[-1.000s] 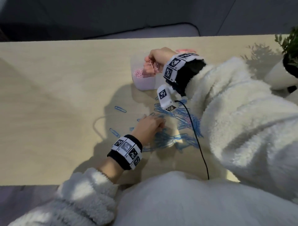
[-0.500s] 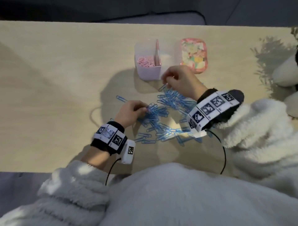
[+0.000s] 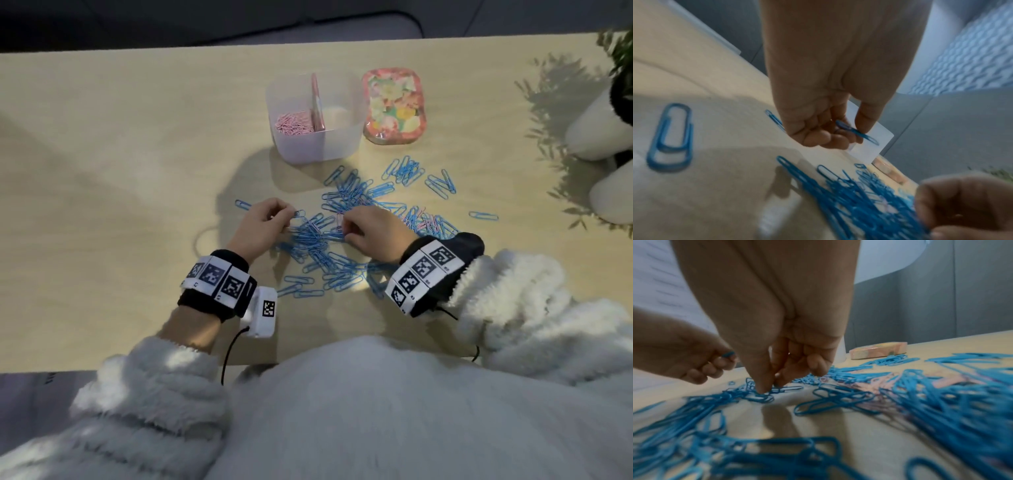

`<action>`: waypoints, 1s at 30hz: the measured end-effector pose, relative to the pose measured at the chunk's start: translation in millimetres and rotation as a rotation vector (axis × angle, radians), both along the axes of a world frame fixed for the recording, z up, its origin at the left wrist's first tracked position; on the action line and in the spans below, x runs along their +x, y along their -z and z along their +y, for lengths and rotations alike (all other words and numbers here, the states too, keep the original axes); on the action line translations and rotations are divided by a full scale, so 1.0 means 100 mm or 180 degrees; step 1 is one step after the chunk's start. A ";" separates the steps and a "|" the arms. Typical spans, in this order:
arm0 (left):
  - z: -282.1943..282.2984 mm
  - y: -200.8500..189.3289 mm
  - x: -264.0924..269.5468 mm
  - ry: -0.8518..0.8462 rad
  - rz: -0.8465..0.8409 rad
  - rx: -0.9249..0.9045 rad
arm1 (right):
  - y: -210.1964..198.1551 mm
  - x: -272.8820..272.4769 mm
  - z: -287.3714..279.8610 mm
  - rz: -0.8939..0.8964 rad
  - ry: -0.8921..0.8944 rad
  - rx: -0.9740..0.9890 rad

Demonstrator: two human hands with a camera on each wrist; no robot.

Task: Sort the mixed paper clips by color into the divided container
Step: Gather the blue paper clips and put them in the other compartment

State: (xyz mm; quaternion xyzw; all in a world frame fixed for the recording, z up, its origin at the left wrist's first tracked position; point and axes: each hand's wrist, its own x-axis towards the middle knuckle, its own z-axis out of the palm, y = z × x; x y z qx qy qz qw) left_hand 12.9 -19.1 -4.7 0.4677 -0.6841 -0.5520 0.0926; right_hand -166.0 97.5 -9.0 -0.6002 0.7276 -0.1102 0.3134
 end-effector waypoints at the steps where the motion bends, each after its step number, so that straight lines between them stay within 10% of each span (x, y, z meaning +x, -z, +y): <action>1: 0.00 0.01 0.01 0.0120 -0.0088 -0.0205 | 0.00 -0.02 0.06 -0.0091 0.0058 -0.0053; 8: 0.04 0.13 0.02 0.1011 -0.0917 -0.2295 | 0.00 -0.14 0.30 -0.0030 0.0079 0.0095; 20: 0.12 0.09 -0.20 0.1759 -0.1403 -0.2579 | 0.00 0.19 -0.30 0.0335 0.0925 0.0231; 30: 0.05 -0.05 -0.48 0.0100 0.0276 0.0370 | 0.07 0.00 0.02 -0.0758 0.0987 -0.0060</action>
